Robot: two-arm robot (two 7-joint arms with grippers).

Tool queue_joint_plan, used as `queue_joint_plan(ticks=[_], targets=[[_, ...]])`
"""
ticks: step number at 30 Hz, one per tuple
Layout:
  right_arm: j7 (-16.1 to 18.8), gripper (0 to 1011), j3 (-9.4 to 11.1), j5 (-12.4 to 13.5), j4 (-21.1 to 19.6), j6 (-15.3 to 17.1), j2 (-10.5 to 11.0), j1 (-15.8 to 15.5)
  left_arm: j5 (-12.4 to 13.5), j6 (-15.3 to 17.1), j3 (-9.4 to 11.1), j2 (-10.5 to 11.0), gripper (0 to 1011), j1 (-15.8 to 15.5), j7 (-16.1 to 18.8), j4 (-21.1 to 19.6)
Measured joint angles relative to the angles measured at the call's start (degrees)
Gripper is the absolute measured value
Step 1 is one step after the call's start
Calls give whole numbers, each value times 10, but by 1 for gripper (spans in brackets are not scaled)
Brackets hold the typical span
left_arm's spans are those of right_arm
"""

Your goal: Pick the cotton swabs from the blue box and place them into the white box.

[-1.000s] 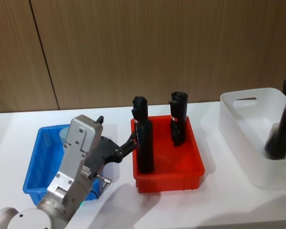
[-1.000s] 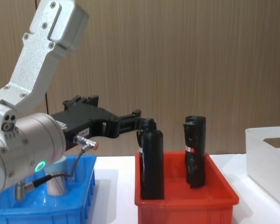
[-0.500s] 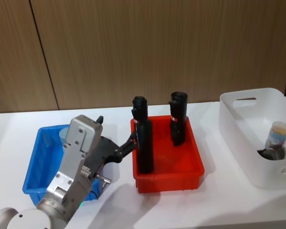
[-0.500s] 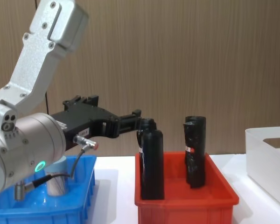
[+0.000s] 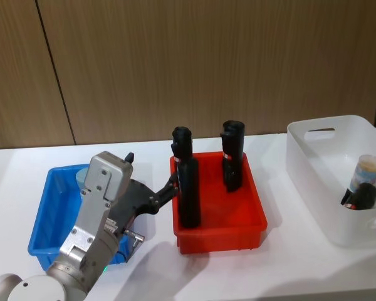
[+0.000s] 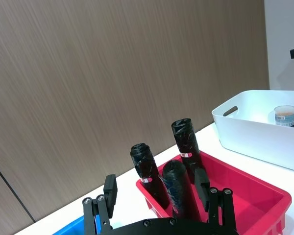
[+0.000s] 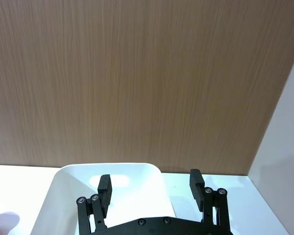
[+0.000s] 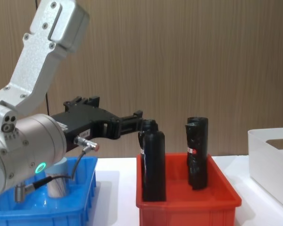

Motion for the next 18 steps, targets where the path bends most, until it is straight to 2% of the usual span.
queue_joint_plan(ticks=[18], targets=[[3,1002,2,0,-5,-1,1,-3,0,0,0,0,1003,0,0,0]])
